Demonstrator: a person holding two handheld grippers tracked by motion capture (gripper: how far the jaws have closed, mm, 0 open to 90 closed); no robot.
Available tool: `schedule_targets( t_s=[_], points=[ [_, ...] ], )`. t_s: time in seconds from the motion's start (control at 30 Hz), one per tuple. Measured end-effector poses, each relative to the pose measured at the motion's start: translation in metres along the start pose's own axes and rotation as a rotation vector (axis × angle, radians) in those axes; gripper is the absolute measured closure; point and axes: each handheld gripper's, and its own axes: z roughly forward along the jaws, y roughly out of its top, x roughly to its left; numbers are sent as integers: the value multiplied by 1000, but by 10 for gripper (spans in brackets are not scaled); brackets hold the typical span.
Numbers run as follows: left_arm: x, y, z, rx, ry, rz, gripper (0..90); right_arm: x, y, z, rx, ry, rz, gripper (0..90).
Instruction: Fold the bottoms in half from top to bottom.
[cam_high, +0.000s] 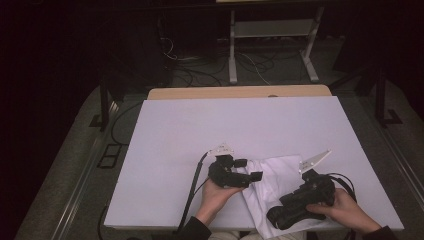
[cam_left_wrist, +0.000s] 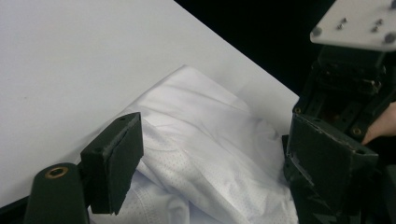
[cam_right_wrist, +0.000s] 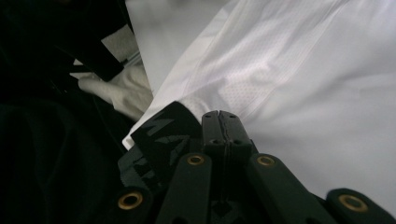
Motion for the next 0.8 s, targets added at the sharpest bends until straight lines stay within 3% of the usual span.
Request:
schedule_targets(
  t_s=[0.37,0.8],
  points=[
    [2,1,-1,-4,5,-5,177,3,-13,12,89,-4,-2,886],
    [7,2,-3,-19,26,-25,157,6,-19,12,100,23,-10,886]
  ],
)
